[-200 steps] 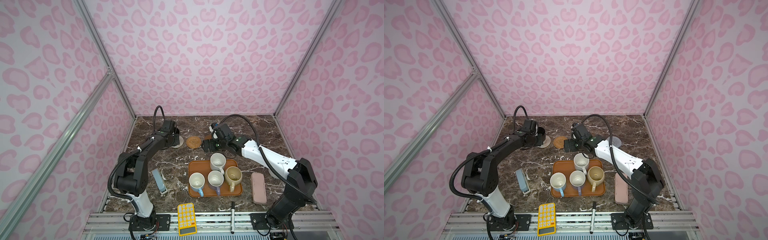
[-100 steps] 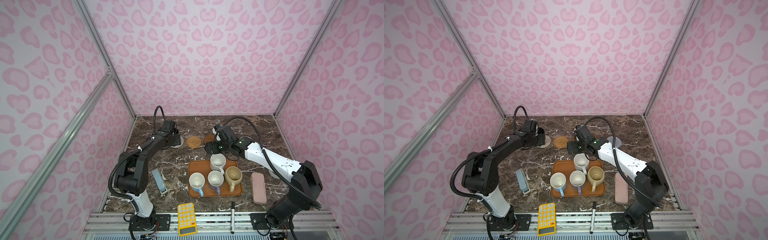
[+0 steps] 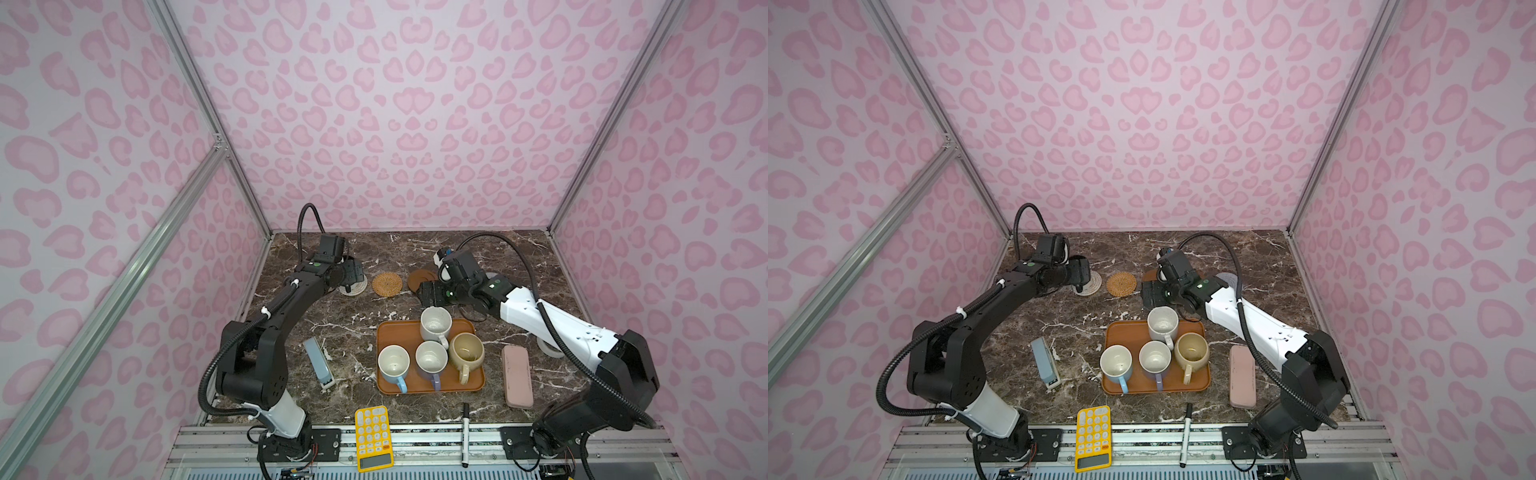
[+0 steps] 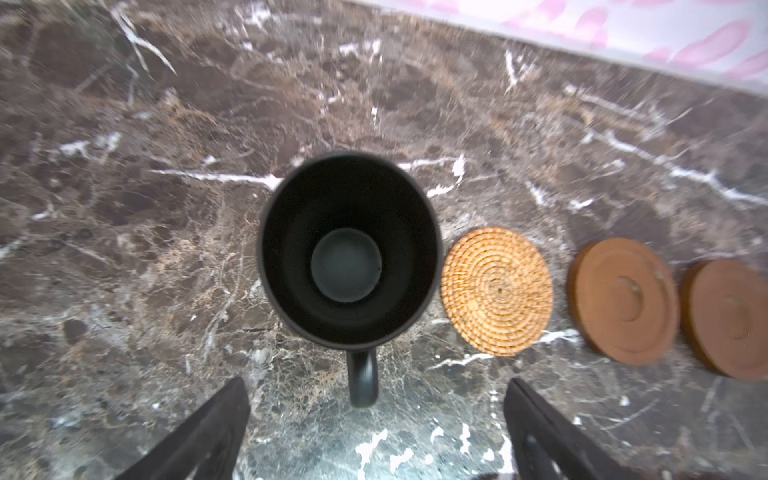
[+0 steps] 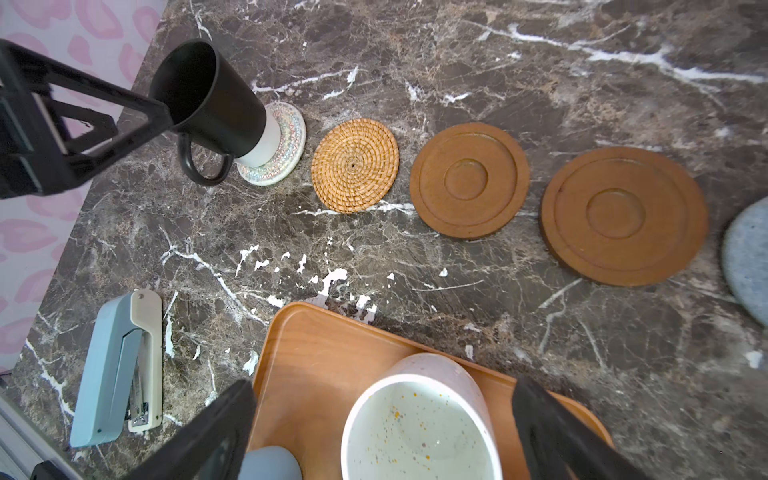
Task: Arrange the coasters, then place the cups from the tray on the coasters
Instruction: 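Lower the black mug onto the speckled coaster and open the left gripper, then raise the left gripper away while the right gripper moves over the speckled white mug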
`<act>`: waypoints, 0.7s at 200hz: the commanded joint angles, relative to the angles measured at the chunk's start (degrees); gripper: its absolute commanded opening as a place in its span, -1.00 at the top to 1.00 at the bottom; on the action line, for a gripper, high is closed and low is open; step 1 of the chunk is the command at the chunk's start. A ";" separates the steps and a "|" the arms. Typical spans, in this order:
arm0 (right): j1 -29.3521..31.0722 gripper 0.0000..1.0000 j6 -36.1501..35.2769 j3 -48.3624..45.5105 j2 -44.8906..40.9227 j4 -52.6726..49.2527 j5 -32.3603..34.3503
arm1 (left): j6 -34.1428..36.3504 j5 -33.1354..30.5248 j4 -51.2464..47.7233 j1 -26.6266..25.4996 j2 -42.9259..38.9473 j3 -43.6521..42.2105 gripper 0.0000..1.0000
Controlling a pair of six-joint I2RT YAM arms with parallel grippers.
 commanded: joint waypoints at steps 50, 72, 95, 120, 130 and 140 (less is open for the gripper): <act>-0.10 -0.97 -3.13 -1.50 -4.64 -5.65 3.72 | -3.76 0.55 -11.20 -0.30 -8.47 5.30 -0.94; -0.12 -0.97 -3.15 -2.36 -6.84 -8.31 4.51 | -5.69 -0.59 -16.16 -2.37 -10.57 6.30 -0.94; -0.11 -0.97 -2.82 -3.19 -9.49 -10.80 4.67 | -5.74 -3.37 -20.06 -5.30 -12.16 7.25 -0.94; 0.06 -0.97 -2.36 -4.15 -12.20 -13.58 4.66 | -7.13 -3.75 -23.49 -7.72 -13.95 7.82 -0.95; 0.43 -0.97 -2.30 -4.42 -12.98 -15.02 4.71 | -8.16 -0.91 -23.65 -9.23 -15.24 7.19 -0.99; 1.02 -0.95 -2.10 -4.61 -13.49 -16.74 5.20 | -9.33 1.78 -23.61 -11.48 -16.27 6.40 -0.99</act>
